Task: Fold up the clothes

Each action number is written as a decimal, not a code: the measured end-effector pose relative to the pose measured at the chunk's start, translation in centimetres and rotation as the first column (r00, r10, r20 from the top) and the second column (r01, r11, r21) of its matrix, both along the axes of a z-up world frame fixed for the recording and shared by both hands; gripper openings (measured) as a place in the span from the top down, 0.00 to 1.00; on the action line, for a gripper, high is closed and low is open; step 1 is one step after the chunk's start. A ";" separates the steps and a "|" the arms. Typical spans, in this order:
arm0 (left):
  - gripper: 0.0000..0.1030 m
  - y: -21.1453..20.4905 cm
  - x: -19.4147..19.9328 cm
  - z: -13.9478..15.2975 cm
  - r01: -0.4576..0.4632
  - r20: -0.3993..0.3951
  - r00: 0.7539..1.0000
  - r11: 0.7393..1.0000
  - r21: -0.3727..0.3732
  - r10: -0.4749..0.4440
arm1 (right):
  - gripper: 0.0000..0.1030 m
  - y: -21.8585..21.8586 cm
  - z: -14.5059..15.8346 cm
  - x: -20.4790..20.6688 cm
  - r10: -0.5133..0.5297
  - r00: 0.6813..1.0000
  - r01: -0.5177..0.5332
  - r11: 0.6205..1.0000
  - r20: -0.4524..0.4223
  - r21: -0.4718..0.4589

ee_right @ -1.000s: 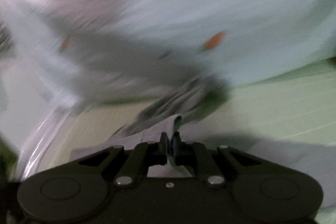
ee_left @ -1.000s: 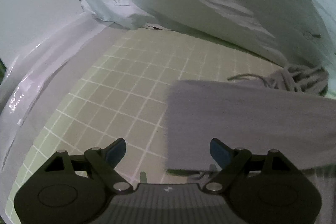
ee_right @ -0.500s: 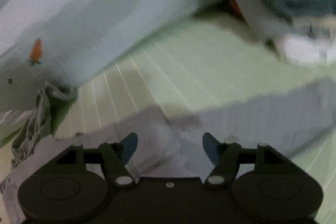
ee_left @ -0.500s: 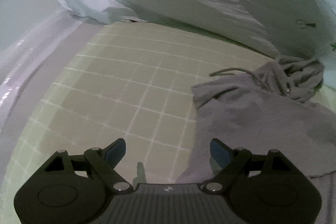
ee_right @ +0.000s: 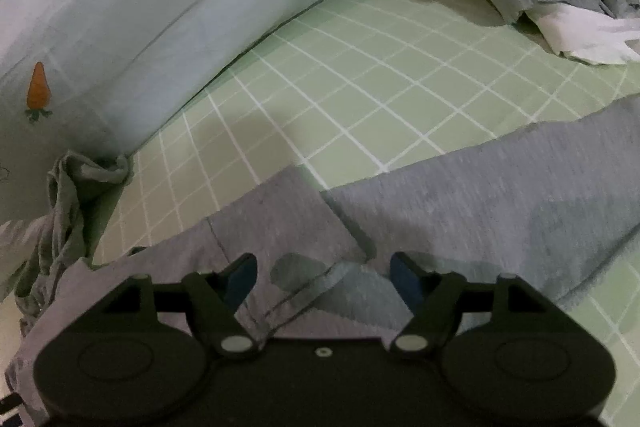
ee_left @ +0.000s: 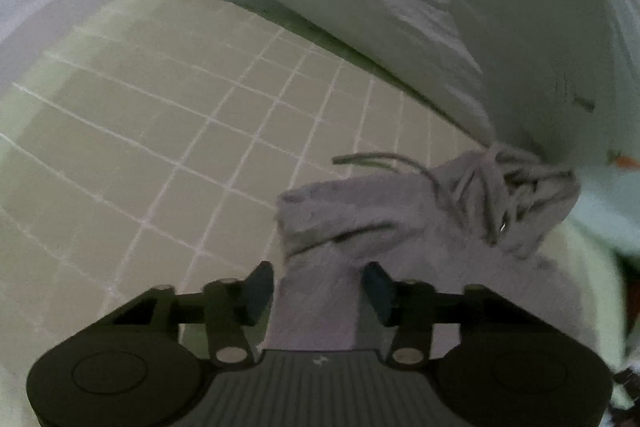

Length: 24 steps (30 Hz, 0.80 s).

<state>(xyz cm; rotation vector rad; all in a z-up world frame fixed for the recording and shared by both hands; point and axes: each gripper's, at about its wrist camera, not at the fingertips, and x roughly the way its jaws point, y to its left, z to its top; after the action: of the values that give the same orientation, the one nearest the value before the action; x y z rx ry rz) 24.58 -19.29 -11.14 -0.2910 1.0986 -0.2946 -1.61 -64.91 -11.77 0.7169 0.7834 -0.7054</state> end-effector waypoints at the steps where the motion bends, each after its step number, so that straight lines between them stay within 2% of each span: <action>1: 0.57 0.0 0.5 -0.2 -0.008 -0.010 1.000 1.000 -0.027 0.008 | 0.27 0.0 0.0 0.0 0.001 1.000 -0.001 1.000 -0.001 -0.004; 4: 0.62 0.2 2.1 -0.8 -0.044 -0.036 0.998 0.997 -0.069 0.042 | 0.27 0.0 -0.1 0.1 0.008 1.000 -0.008 1.000 -0.005 -0.016; 8: 0.81 1.1 3.9 -1.3 -0.107 -0.058 0.993 0.986 -0.131 0.101 | 0.27 0.4 -0.2 0.4 0.026 0.999 -0.027 0.999 -0.024 -0.044; 11: 0.86 1.8 5.4 -1.6 -0.126 -0.069 0.991 0.976 -0.180 0.115 | 0.27 0.7 -0.2 0.8 0.052 0.997 -0.055 0.996 -0.054 -0.073; 15: 0.89 1.5 6.7 -1.0 -0.089 -0.016 0.996 0.980 -0.176 0.088 | 0.27 1.0 -0.3 1.3 0.084 0.993 -0.093 0.990 -0.089 -0.105; 18: 0.99 1.8 7.3 0.1 -0.114 0.062 0.990 0.980 -0.165 0.126 | 0.27 1.0 -0.3 1.2 0.089 0.992 -0.099 0.989 -0.092 -0.110; 22: 0.99 3.3 8.3 1.9 -0.171 0.114 0.975 0.971 -0.168 0.192 | 0.27 0.9 -0.3 1.1 0.082 0.993 -0.091 0.990 -0.083 -0.104; 24: 0.92 3.5 8.0 2.3 -0.172 0.104 0.976 0.973 -0.156 0.190 | 0.27 0.8 -0.3 0.9 0.063 0.996 -0.069 0.993 -0.068 -0.092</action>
<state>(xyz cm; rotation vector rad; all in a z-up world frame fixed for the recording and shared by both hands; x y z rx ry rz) 32.58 -15.78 -8.86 -0.4964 0.9275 -0.2266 -0.68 -64.10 -12.04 0.5827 0.8242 -0.7032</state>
